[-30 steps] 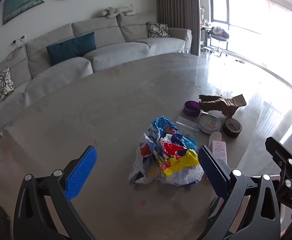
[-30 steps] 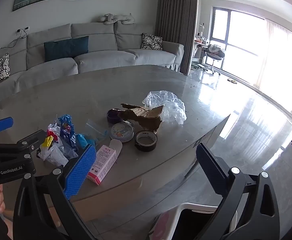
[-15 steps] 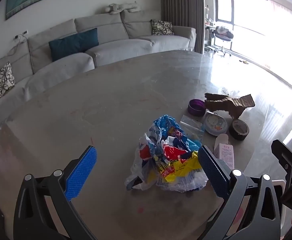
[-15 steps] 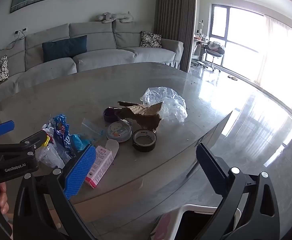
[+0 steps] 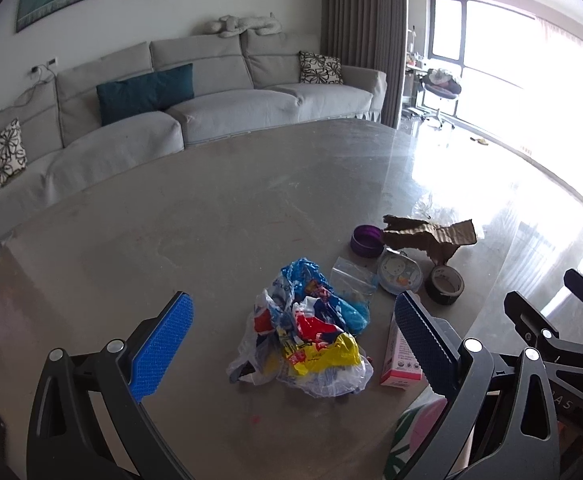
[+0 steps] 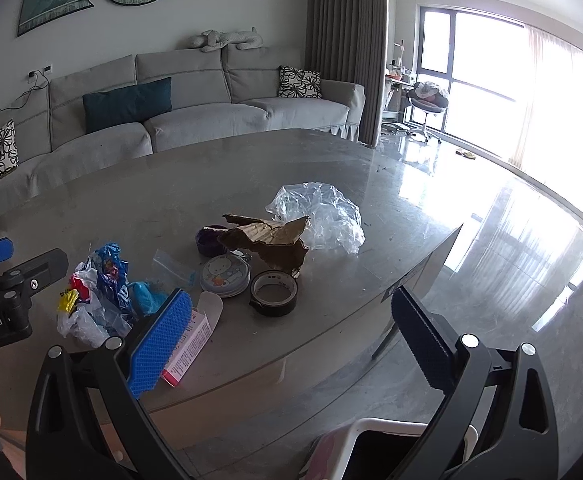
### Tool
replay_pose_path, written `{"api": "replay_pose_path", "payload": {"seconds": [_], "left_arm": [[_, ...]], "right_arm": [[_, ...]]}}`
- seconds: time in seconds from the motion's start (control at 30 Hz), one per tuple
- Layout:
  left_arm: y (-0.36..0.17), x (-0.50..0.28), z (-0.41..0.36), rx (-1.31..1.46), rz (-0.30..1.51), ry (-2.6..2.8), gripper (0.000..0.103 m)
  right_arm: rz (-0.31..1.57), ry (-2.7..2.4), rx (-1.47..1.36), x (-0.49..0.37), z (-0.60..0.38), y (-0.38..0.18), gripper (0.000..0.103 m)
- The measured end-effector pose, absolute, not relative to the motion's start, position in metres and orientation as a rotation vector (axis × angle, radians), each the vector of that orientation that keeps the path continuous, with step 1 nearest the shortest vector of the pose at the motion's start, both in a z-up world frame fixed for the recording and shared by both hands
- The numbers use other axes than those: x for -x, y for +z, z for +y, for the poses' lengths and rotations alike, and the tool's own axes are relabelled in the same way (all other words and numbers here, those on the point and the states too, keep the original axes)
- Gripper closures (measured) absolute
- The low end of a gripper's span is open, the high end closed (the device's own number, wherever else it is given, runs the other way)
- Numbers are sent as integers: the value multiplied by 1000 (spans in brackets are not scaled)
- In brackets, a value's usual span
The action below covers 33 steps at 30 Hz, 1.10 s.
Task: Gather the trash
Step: 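Reach the left gripper toward the crumpled plastic wrapper bundle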
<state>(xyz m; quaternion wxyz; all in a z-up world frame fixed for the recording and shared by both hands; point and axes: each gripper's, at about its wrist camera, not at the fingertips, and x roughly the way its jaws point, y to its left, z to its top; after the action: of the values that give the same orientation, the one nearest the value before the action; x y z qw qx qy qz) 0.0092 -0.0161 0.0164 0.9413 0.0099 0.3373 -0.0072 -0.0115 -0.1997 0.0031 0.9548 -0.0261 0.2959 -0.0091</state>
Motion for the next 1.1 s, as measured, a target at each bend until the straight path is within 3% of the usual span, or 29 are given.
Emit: {"api": "replay_pose_path", "payload": {"seconds": [0.4, 1.1], "left_arm": [[43, 23, -32, -64, 657, 20, 3], [-29, -53, -10, 10, 825, 131, 3]], "right_arm": [[580, -6, 30, 33, -214, 16, 3], [623, 7, 92, 7, -192, -13, 3]]}}
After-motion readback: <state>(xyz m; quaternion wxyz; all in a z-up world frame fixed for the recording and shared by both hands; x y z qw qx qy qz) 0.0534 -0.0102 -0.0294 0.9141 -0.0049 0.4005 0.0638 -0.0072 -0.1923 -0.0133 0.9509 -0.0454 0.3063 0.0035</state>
